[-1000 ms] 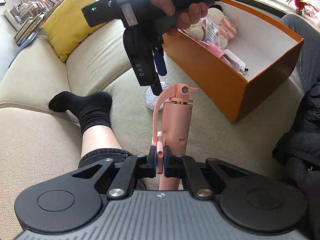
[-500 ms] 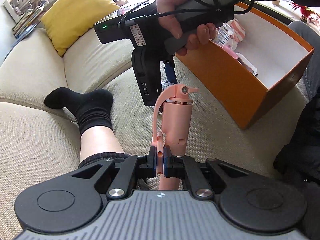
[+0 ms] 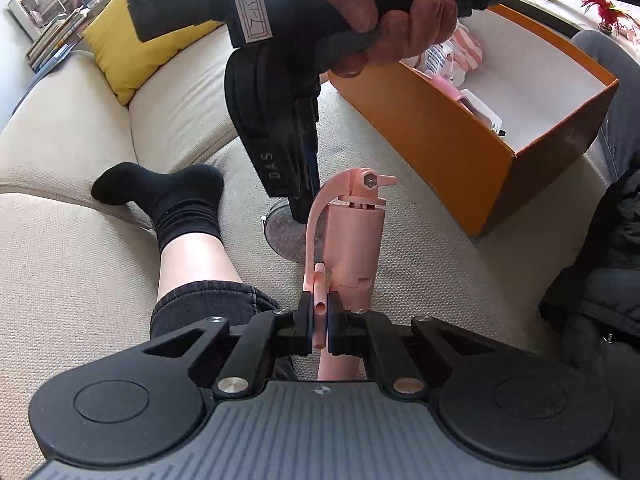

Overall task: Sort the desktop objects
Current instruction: 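Lift the selfie stick with the left tool while the right tool grasps the glitter compact, then carry the selfie stick and glitter compact over the box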

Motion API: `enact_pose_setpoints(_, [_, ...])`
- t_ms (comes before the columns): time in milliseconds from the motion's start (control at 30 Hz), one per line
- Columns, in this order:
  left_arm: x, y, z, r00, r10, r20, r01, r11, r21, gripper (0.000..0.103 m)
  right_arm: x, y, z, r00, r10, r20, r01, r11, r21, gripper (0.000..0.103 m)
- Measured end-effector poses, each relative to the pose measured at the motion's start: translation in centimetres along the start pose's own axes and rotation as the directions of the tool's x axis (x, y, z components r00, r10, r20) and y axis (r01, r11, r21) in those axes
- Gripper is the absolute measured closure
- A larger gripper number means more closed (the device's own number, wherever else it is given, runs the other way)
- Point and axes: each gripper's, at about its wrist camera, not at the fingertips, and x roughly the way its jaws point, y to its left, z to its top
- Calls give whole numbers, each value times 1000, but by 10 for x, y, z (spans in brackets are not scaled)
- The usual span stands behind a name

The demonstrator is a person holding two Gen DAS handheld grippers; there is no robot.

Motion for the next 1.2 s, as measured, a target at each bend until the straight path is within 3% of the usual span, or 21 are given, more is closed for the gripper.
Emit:
enact_pose_setpoints(100, [-3,-1,-3,1000,2,-5,-2,1000,-7,96,2,18,2,1000,-16,16,17,998,-62,89])
enact_pose_setpoints(267, [-12,-5,-5,1000,16,7,-16,1000,-11,96,-5,21,3,998,-25,52,29,997,-67,89])
enact_pose_setpoints(433, [-42,-16,4,997,52,59,-54,998,39,96,-58,18,-21,988,-29,151,39,997,-68,89])
enact_pose_setpoints(567, [-72,-30,20,990,81,111,-93,990,110,96,-119,16,-57,963,-57,263,77,995,-66,89])
enact_pose_setpoints(700, [-97,-51,49,982,60,179,-100,970,221,96,-183,10,-107,916,-126,382,146,989,-25,89])
enact_pose_setpoints(867, [-108,-87,97,969,-1,249,-99,915,390,96,-241,-10,-171,849,-271,453,261,961,86,89])
enact_pose_setpoints(967, [-100,-113,127,963,-70,261,-70,868,491,96,-258,-29,-203,828,-327,455,284,945,161,89])
enact_pose_setpoints(1067, [-85,-137,150,965,-137,222,-17,816,577,96,-264,-47,-230,809,-364,462,286,930,233,90])
enact_pose_setpoints(1133, [-70,-154,161,970,-171,173,23,770,637,96,-262,-59,-247,804,-374,462,272,922,275,90])
enact_pose_setpoints(1200, [-58,-166,169,975,-186,124,57,743,667,96,-259,-70,-259,803,-380,459,263,917,300,90])
